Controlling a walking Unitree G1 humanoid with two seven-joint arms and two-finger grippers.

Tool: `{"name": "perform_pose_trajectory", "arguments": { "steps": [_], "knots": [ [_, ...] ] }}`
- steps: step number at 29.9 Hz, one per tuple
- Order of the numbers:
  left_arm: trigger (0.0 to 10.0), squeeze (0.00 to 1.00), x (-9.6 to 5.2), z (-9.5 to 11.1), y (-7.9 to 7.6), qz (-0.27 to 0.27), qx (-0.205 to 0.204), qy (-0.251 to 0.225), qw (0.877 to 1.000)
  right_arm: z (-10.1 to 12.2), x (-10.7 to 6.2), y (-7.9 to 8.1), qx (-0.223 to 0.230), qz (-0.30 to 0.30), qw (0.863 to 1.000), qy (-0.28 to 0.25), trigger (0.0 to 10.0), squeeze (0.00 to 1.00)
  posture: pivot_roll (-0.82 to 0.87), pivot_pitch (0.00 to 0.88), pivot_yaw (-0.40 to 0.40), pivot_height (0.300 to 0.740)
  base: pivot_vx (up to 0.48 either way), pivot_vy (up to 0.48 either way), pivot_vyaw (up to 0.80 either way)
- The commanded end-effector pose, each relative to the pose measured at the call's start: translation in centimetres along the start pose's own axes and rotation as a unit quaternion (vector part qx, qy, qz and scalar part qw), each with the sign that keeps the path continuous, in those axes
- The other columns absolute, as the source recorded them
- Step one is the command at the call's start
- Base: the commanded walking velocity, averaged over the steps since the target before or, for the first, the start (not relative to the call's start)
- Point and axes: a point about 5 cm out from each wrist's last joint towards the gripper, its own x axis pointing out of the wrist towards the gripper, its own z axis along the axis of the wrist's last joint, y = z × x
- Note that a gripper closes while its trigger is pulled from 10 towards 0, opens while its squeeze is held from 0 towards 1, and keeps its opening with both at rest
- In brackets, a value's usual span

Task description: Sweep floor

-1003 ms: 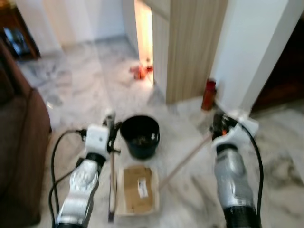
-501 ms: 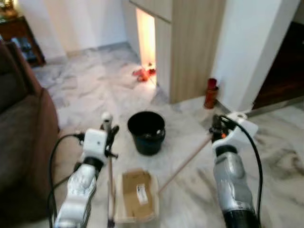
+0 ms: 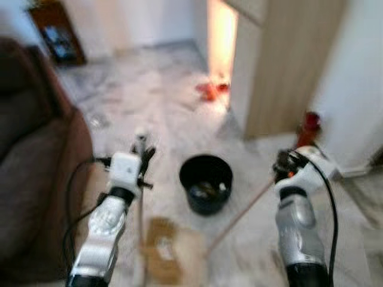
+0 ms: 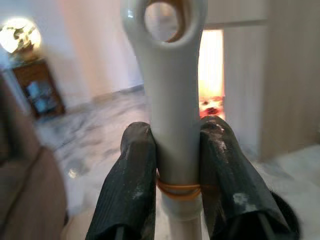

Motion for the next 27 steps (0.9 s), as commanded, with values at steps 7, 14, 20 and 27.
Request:
{"name": "perform_pose_trajectory", "arguments": {
  "steps": [7,14,20,27],
  "knots": [
    [10.0,0.00,0.25,0.67,0.10,-0.001,0.018,-0.015,1.000,0.45,-0.04,0.59,0.049,0.004,0.999,-0.015,10.0,0.00,0.14,0.005,0.062,0.740,0.000,0.000,0.00],
    [10.0,0.00,0.25,0.74,0.17,0.001,0.017,-0.018,1.000,0.44,-0.03,0.65,0.046,0.005,0.999,-0.015,10.0,0.00,0.14,0.003,0.061,0.740,0.000,0.000,0.00],
    [10.0,0.00,0.21,0.71,0.25,0.003,0.019,-0.017,1.000,0.41,-0.03,0.79,0.048,0.008,0.999,-0.015,10.0,0.00,0.14,0.003,0.060,0.740,0.000,0.000,0.00],
    [10.0,0.00,0.09,0.60,0.36,0.005,0.021,-0.016,1.000,1.32,0.04,0.96,0.031,0.011,0.999,-0.036,10.0,0.00,0.14,0.001,0.062,0.740,0.000,0.000,0.00]
  ]
}}
